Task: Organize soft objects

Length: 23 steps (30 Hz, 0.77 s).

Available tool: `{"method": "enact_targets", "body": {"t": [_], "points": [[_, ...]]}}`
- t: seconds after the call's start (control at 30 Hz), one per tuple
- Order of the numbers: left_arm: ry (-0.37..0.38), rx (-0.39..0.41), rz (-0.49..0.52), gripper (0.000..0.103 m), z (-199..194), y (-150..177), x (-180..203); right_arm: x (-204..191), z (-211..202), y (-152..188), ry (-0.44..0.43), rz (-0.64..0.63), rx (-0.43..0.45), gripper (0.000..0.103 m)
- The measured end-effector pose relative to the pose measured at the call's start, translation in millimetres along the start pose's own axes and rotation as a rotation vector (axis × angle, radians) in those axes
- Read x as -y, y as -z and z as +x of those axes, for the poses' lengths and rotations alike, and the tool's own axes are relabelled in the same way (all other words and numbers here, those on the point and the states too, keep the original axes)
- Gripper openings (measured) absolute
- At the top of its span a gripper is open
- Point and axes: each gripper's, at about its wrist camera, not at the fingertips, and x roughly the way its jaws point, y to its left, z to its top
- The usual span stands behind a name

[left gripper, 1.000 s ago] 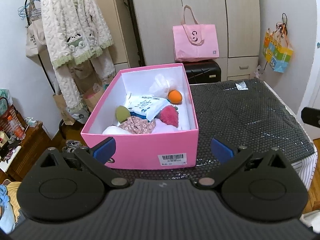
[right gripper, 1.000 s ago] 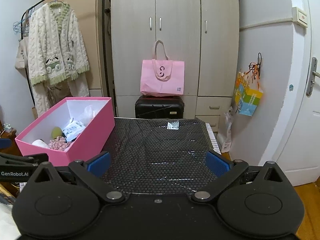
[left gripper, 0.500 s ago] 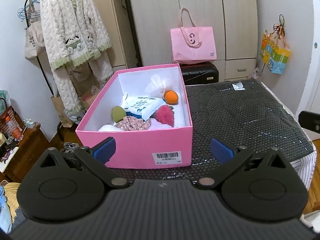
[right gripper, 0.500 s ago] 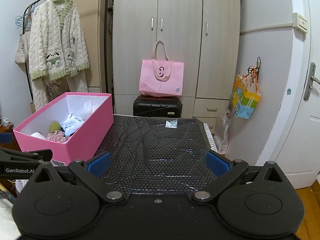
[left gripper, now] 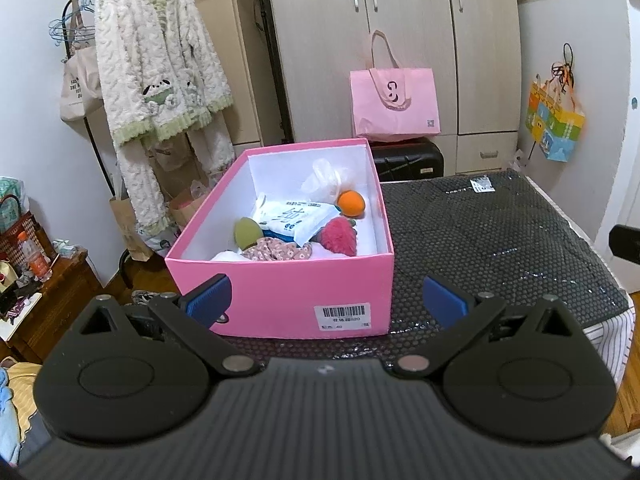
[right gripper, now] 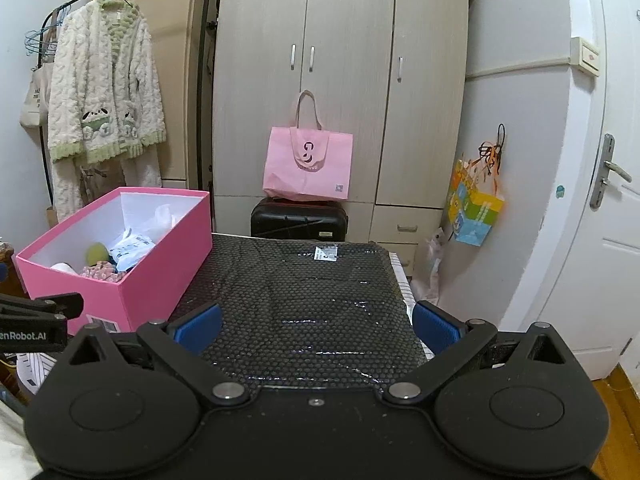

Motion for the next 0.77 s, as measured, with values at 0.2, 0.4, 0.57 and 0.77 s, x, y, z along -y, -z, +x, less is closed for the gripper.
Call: {"method": "enact_targets", "body": {"t": [0.2, 0.4, 0.57, 0.77], "points": [[-0.002, 0.018, -0.002, 0.103, -3.2, 0.1, 0.1, 1.1, -1.5, 1.0, 0.004, -0.01, 0.016, 0.103], [0.007, 0.017, 0.002, 0.103, -3.6, 1.9, 2.2, 4.9, 0.7, 1.1, 0.009, -0.004, 0.016, 0.103], [-0.004, 0.02, -0.002, 0.103, -3.6, 1.8, 3.3, 4.3, 2.1, 2.6, 0.012, 0.002, 0.012, 0.103], [-0.006, 0.014, 0.0, 0.103, -3.8, 1.4, 5.4, 5.7, 4.6, 2.6, 0.011, 0.006, 0.008, 0.103]]}}
